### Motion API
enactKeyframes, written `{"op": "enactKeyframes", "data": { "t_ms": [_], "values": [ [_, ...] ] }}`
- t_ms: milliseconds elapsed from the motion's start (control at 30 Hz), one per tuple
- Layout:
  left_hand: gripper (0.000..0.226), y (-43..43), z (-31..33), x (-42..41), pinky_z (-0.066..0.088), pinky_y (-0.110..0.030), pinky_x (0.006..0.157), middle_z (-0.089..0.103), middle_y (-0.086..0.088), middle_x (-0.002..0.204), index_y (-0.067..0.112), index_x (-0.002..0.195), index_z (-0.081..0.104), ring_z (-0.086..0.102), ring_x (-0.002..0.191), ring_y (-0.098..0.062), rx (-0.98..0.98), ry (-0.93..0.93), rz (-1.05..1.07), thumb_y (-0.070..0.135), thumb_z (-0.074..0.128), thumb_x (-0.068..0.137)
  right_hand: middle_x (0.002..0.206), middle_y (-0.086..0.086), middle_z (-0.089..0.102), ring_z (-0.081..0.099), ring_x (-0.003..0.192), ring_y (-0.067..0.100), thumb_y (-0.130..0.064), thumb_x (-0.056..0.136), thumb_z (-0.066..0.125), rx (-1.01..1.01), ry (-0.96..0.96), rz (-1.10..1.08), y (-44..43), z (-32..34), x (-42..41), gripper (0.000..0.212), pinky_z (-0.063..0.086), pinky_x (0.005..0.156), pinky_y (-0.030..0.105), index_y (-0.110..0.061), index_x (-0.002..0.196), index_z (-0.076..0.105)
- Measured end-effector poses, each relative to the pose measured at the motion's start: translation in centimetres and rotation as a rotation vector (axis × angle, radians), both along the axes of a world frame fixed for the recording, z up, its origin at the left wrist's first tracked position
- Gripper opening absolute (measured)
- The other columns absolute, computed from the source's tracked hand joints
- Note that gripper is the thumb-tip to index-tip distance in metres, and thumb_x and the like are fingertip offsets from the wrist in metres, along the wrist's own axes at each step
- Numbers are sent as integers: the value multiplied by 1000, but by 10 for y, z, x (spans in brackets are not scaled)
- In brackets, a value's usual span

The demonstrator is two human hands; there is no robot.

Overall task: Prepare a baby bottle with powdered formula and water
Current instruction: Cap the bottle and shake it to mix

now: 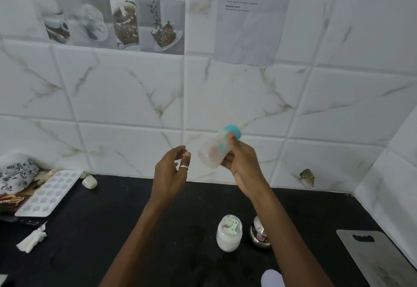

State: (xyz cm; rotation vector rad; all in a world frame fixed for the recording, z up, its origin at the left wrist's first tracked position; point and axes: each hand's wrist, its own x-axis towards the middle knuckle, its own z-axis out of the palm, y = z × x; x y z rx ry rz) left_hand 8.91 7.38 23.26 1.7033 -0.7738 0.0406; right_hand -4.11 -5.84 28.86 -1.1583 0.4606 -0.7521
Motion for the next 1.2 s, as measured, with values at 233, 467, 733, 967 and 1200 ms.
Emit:
{"op": "enactKeyframes", "data": {
  "t_ms": [233,467,733,967,1200],
  "values": [
    [35,0,-2,-2,55,-36,93,69,7,122,18,131,62,65,110,-9,5,3,-2,36,56,102,119,10,74,73,108,22,-45,99,58,224,-237,-111,-9,10,1,43,61,86,36,-11,124,62],
    [34,-2,0,-3,55,-37,93,68,8,121,18,130,63,64,110,-8,6,-2,-9,35,57,102,121,13,73,74,105,23,-48,91,63,221,-222,-60,-2,1,-1,49,61,80,35,-11,123,63],
    [34,-1,1,-1,56,-37,92,69,5,122,17,130,63,64,109,-7,8,-6,4,35,56,102,120,8,74,72,111,23,-59,80,68,-134,109,57,2,-12,1,68,60,90,41,-11,129,63],
    [35,4,1,0,56,-39,94,69,8,121,18,130,63,64,112,-8,11,-4,18,37,56,102,122,14,73,74,105,22,-46,97,58,314,-322,-159,-12,3,5,45,61,81,35,-10,124,62],
    [33,3,4,-1,56,-37,93,68,9,120,18,130,63,64,110,-6,9,6,8,35,56,102,122,13,72,73,107,24,-49,89,63,259,-275,-39,1,7,3,49,61,80,34,-14,123,63]
  ]
}}
